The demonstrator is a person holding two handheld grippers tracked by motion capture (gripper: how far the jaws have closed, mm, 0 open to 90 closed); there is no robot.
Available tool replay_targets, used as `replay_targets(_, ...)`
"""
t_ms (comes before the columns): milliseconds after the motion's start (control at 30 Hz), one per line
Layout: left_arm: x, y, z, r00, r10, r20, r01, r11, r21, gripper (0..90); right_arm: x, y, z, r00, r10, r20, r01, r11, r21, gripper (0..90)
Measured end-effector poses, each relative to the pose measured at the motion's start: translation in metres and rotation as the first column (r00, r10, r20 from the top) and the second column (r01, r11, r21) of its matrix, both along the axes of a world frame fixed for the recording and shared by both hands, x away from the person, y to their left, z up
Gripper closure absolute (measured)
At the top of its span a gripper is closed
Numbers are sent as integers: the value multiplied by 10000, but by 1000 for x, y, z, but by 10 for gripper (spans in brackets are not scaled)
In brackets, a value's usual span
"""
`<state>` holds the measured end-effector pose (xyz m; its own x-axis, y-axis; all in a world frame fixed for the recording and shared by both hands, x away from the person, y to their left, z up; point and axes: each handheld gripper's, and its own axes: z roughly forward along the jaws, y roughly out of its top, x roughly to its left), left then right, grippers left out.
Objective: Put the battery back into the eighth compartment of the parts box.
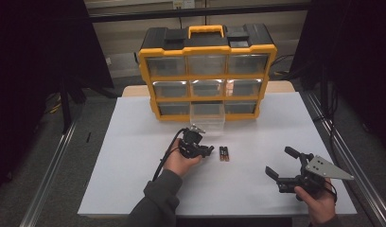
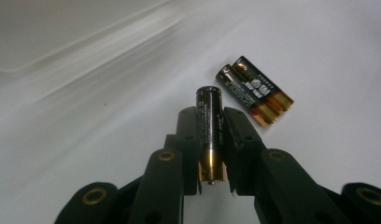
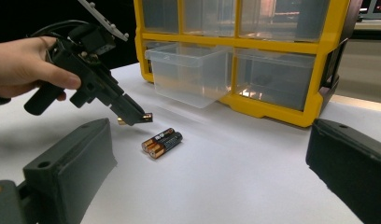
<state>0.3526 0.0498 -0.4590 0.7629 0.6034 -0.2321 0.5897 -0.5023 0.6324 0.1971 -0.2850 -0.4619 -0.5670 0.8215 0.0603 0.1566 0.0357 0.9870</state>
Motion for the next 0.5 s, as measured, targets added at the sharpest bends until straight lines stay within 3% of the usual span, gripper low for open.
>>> replay_targets(300, 5, 7, 19, 9995, -211, -225, 200, 9987, -470, 774, 0, 0, 0, 10000, -8, 23, 8, 10000, -34, 3)
replay_targets(500, 9, 9, 31, 9991, -341, -260, 327, 9981, -523, 775, 0, 0, 0, 10000, -53, 1, 53, 10000, -21, 3)
